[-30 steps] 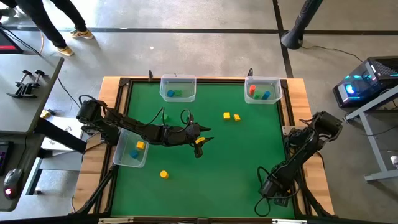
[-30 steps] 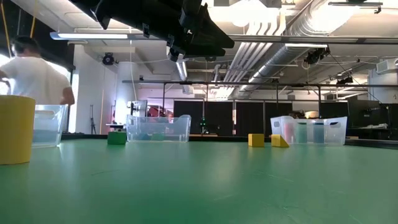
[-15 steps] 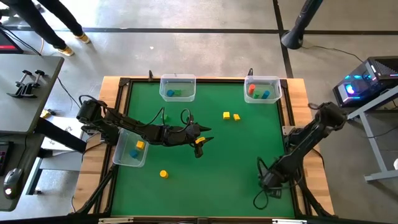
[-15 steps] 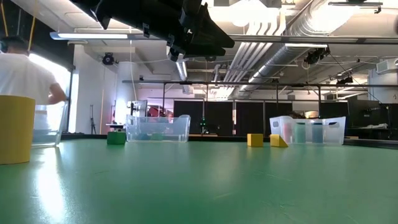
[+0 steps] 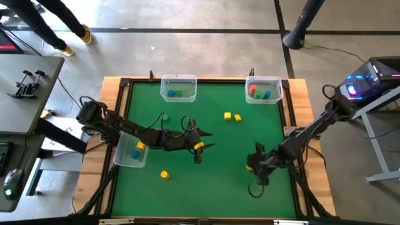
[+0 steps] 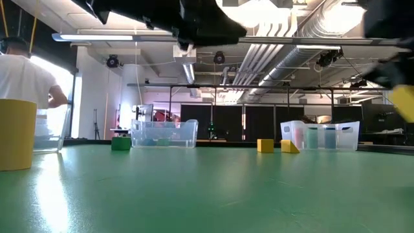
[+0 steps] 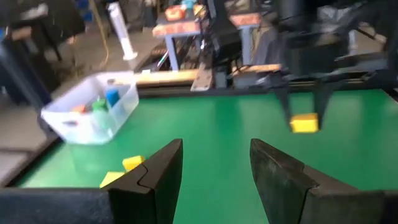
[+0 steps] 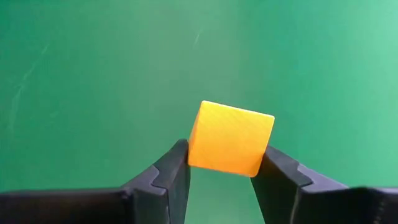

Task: Sort blocks by size
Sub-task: Put the yellow triangle block into the top left transparent bin

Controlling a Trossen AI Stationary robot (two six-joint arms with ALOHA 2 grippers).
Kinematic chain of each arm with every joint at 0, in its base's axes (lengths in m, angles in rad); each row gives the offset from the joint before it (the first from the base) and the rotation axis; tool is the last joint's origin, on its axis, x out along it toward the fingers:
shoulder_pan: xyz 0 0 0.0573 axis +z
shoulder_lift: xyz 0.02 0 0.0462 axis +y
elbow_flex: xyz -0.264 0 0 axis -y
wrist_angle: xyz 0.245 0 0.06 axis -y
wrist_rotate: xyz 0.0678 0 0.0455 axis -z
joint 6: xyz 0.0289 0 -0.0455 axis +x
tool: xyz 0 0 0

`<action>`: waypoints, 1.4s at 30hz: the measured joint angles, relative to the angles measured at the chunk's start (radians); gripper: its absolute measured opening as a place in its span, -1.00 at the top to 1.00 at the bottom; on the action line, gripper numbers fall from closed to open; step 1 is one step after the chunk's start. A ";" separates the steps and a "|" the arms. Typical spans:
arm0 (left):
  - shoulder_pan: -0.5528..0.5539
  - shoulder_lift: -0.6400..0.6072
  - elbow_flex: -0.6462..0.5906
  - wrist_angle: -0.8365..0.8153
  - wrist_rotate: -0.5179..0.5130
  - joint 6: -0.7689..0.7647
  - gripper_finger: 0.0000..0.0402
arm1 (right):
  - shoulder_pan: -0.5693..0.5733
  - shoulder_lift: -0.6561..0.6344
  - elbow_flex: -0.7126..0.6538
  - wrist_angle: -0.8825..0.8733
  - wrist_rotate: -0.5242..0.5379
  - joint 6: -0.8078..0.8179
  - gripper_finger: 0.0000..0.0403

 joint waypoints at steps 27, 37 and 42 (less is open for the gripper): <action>-0.056 0.313 0.344 -0.048 0.035 0.515 -0.19 | -0.467 -0.066 0.005 0.313 -0.469 -0.591 0.30; -0.017 0.313 0.354 -0.085 0.056 0.467 -0.25 | -0.468 -0.106 0.005 0.344 -0.415 -0.592 0.30; -0.018 0.313 0.354 -0.078 0.070 0.499 -0.25 | -0.467 -0.106 0.005 0.347 -0.407 -0.592 0.30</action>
